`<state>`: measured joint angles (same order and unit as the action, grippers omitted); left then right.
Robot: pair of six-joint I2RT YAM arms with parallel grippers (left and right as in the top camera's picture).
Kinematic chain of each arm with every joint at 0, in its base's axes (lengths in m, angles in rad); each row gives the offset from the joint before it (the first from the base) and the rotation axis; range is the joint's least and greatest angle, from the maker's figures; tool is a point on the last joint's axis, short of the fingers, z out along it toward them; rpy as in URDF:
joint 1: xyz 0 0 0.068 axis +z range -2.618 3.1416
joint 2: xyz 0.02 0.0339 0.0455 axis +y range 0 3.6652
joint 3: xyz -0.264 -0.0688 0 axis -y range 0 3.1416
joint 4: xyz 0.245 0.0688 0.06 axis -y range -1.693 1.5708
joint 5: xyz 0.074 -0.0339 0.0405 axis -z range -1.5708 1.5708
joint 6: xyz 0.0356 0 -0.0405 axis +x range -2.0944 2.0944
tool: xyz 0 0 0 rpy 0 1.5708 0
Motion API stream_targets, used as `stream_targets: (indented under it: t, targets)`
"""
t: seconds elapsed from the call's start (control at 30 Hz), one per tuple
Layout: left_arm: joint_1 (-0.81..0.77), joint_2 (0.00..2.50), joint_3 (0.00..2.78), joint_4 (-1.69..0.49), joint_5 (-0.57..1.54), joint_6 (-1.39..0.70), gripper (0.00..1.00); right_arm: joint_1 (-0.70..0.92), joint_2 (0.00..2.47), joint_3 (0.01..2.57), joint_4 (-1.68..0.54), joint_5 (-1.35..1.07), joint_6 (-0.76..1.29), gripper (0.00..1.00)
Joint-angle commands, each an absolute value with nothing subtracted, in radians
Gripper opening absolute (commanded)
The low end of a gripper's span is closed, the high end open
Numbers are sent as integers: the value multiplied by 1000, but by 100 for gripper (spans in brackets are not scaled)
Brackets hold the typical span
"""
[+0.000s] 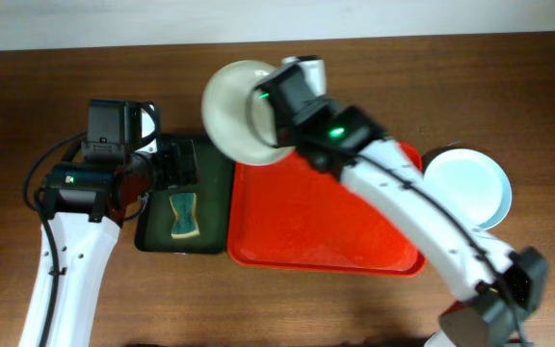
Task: Clean dirty plates on tray and stack at the side
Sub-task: 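Swing the white plate right and stack it on the pale green plates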
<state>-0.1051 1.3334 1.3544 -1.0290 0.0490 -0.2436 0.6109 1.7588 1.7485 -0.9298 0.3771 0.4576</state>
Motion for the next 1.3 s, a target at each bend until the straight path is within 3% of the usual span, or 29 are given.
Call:
stream_targets:
  t: [0.0, 0.17, 0.37, 0.63, 0.8, 0.83, 0.87, 0.93, 1.0, 1.13, 1.2, 1.23, 1.27]
  targets:
    - [-109, 1336, 1359, -1027, 60, -249, 99, 435, 1723, 1755, -1048, 215, 487, 4]
    - [-109, 1336, 1359, -1027, 60, -249, 99, 38, 1723, 1754, -1273, -154, 488, 4]
    - [-109, 1336, 1359, -1027, 60, -249, 99, -351, 1723, 1729, -1426, -77, 488, 4]
    - [-109, 1336, 1359, -1027, 60, -249, 99, -588, 1723, 1405, -1233, -14, 516, 4]
    - [-109, 1336, 1359, -1027, 60, -249, 99, -622, 1723, 1244, -1083, -13, 558, 4]
    - [-109, 1336, 1359, -1027, 60, -249, 99, -622, 1723, 1244, -1084, -14, 558, 13]
    - [-109, 1336, 1359, -1027, 60, -249, 99, -622, 1723, 1244, -1084, -14, 548, 30]
    - [-109, 1336, 1359, -1027, 60, -249, 99, -622, 1723, 1246, -1095, -49, 436, 73]
    - [-109, 1336, 1359, -1027, 60, -249, 99, -609, 1723, 1289, -1148, -154, 337, 79]
    - [-109, 1336, 1359, -1027, 60, -249, 99, -426, 1723, 1423, -1288, -154, 208, 73]
    - [-109, 1336, 1359, -1027, 60, -249, 99, -279, 1723, 1436, -1326, -155, 155, 60]
    - [-109, 1336, 1359, -1027, 60, -249, 99, -170, 1724, 1435, -1329, -155, 150, 17]
    - [-109, 1336, 1359, -1027, 60, -249, 99, -93, 1724, 1431, -1329, -155, 140, 8]
